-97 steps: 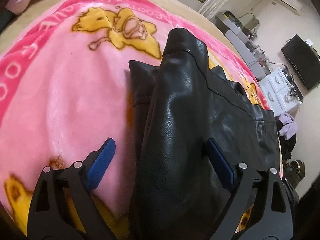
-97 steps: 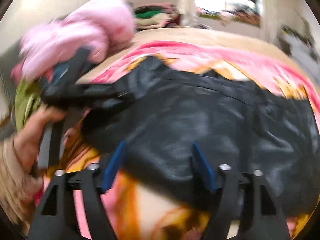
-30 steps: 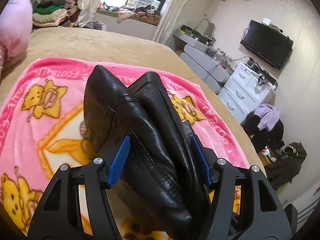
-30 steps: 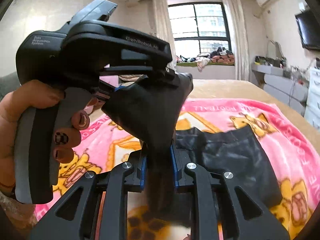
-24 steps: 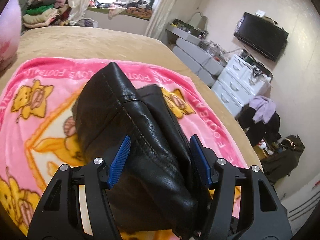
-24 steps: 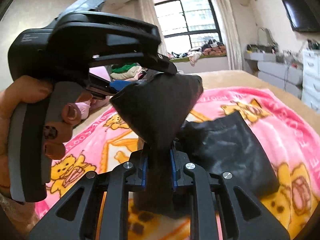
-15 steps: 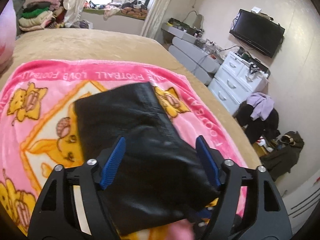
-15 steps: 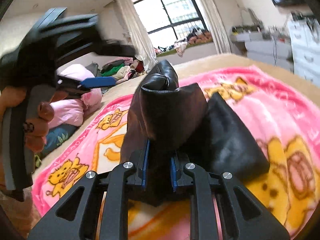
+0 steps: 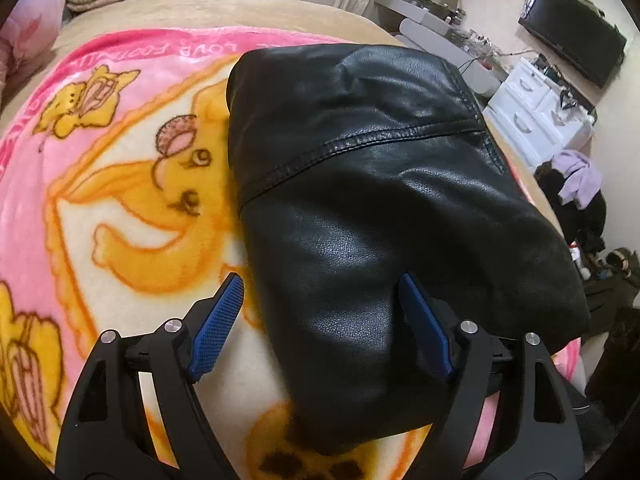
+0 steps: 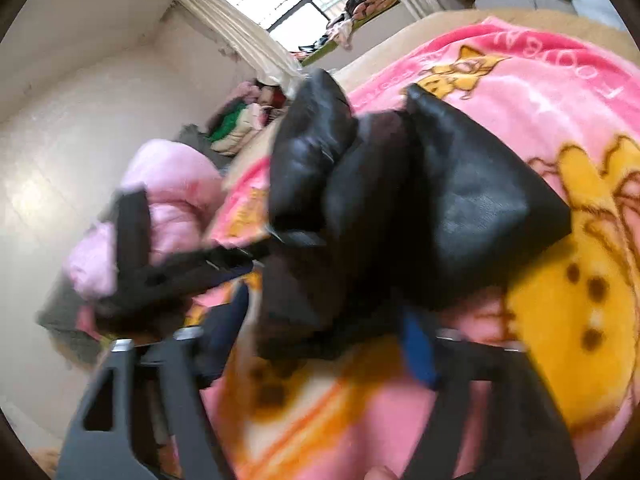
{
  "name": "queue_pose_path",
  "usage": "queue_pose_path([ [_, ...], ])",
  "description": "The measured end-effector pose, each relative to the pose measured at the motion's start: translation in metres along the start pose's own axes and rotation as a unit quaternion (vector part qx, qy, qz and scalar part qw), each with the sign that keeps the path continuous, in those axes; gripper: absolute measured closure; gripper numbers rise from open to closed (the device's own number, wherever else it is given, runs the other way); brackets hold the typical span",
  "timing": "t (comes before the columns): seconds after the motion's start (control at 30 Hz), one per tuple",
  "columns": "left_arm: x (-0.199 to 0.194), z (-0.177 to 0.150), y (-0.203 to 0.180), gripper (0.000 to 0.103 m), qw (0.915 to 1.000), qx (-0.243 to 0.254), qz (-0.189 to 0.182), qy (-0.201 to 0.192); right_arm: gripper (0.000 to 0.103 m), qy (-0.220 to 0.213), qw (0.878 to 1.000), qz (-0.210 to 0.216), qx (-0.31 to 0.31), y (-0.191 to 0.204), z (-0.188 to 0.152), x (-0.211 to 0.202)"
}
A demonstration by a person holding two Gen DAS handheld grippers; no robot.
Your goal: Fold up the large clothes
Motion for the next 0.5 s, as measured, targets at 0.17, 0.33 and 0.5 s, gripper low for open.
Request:
queue_pose_path([
  [0.17, 0.002, -0.001, 0.0, 0.031, 1.0, 0.002, -0.002, -0.001, 0.005, -0.003, 0.999, -0.045, 0.0, 0.01, 0.053, -0.016],
  [0.33, 0.002, -0.002, 0.0, 0.031, 1.0, -0.001, -0.01, 0.0, 0.021, 0.087, 0.991, -0.101, -0.025, 0.002, 0.098, 0.023],
  [0.5, 0.002, 0.0, 0.002, 0.031, 0.9998, -0.006, -0.019, 0.001, 0.072, 0.111, 0.978, -0.153, -0.091, 0.011, 0.1, 0.049],
])
Point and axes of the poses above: each gripper's, at about its wrist camera, not at the fingertips, and x roughly the way its jaws point, y to its left, z to its top, the point moved 8 cm from there along x, roughly the way its jaws point, and after that the axes turned 14 degrees about y, right-handed, at the moved point
